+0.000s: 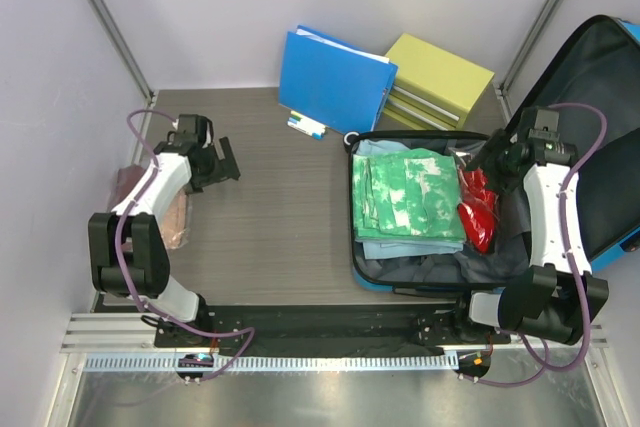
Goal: Pack the luggage
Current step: Place the household item in the luggage, then pick up the household item from the corner of the board.
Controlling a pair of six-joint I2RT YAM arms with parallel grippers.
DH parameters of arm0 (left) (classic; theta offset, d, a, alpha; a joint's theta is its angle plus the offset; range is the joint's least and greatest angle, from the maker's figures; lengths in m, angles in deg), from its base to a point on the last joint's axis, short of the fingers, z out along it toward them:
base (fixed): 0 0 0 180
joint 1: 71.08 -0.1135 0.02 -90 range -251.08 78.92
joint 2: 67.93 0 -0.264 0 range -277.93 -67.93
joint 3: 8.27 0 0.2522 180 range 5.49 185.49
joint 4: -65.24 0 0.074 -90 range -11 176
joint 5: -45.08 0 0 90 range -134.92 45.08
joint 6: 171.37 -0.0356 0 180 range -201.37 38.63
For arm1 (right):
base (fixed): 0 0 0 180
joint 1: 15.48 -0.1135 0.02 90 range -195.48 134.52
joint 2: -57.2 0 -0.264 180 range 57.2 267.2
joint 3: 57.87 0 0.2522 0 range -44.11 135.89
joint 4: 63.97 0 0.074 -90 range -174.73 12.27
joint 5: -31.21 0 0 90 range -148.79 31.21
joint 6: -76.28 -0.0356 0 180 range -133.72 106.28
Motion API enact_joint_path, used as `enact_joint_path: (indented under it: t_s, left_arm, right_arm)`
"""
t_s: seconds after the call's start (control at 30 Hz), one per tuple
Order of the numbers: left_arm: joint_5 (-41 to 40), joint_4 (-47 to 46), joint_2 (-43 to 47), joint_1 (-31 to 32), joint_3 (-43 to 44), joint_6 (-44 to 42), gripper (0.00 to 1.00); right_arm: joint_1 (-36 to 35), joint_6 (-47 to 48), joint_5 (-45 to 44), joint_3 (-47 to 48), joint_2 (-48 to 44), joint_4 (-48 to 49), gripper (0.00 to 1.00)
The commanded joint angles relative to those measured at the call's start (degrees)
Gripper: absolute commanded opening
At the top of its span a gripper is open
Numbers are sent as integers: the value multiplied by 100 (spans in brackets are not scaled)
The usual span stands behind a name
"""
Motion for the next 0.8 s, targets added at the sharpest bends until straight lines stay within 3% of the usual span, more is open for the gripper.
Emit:
enact_joint_path:
  t_s: [0.0, 0.2, 0.47, 0.67, 0.77]
  left_arm:
    - [-798, 196, 110, -300, 266, -361, 100]
    - [-1607, 337, -4, -1038, 451, -747, 100]
    - [-2661, 240, -145, -1345, 504, -1012, 100]
    - [-2619, 82, -540, -1741, 363, -1073, 99]
    - [-2435, -50, -838, -1830, 433, -1117, 91]
  right_arm:
    - [-48, 134, 181, 383, -63, -254, 64]
    - [-66, 161, 435, 340, 226, 0, 64]
    - [-127, 196, 778, 690, 727, 168, 63]
    - [-250, 222, 910, 1130, 1123, 220, 63]
    - [-338, 231, 963, 1192, 1220, 255, 63]
